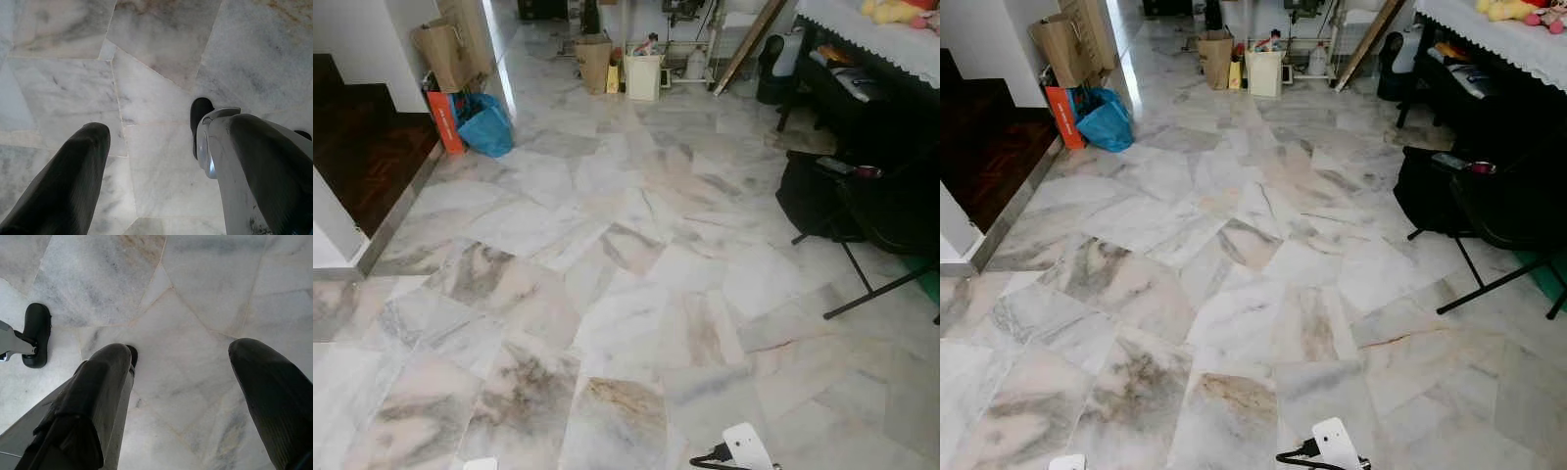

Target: Hang hanger

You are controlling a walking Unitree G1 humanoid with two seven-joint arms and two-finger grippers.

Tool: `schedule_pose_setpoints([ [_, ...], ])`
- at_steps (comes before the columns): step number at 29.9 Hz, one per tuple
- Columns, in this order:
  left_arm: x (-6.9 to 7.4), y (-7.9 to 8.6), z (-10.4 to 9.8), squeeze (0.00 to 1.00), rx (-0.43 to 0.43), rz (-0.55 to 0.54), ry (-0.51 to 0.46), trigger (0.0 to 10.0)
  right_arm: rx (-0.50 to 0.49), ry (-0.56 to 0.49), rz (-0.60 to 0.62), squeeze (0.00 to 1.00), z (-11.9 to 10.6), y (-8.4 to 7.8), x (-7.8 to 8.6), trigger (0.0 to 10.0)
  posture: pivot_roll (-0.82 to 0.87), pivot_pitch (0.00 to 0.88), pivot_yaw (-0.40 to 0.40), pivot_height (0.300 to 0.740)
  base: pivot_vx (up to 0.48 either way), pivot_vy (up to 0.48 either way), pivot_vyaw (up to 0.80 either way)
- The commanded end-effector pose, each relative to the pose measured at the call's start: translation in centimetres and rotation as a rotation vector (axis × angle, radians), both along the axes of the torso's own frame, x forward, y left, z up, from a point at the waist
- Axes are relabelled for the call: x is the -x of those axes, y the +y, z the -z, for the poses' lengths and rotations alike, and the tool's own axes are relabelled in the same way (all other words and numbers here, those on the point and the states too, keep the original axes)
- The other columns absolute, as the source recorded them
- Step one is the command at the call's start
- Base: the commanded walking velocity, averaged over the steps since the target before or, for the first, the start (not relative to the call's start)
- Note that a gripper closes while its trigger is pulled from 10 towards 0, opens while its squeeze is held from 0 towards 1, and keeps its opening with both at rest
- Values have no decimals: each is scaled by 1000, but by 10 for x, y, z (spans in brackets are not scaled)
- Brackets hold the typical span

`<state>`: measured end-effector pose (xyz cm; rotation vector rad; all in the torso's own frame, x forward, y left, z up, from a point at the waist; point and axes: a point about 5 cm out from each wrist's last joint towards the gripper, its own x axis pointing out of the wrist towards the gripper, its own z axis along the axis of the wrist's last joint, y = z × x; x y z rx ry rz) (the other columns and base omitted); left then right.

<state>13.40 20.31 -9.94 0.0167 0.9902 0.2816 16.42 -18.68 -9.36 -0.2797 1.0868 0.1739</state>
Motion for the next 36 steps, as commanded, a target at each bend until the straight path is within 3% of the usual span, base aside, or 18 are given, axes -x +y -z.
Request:
schedule_pose_setpoints([
  [1,-17,9,-9,0,87,84,-85,10000,-212,-112,151,0,-20,1,-40,10000,-7,0,10,740,0,0,0],
  [7,-26,10,-12,0,104,79,-96,10000,-214,-112,159,0,-20,0,-40,10000,0,0,12,740,0,0,0],
  [11,-20,9,-8,0,78,101,-49,10000,-247,-151,194,0,-24,2,-46,10000,4,0,11,740,0,0,0],
  [36,-18,8,-8,0,85,76,-62,10000,-252,-141,174,0,-24,9,-48,10000,4,0,0,740,0,0,0],
])
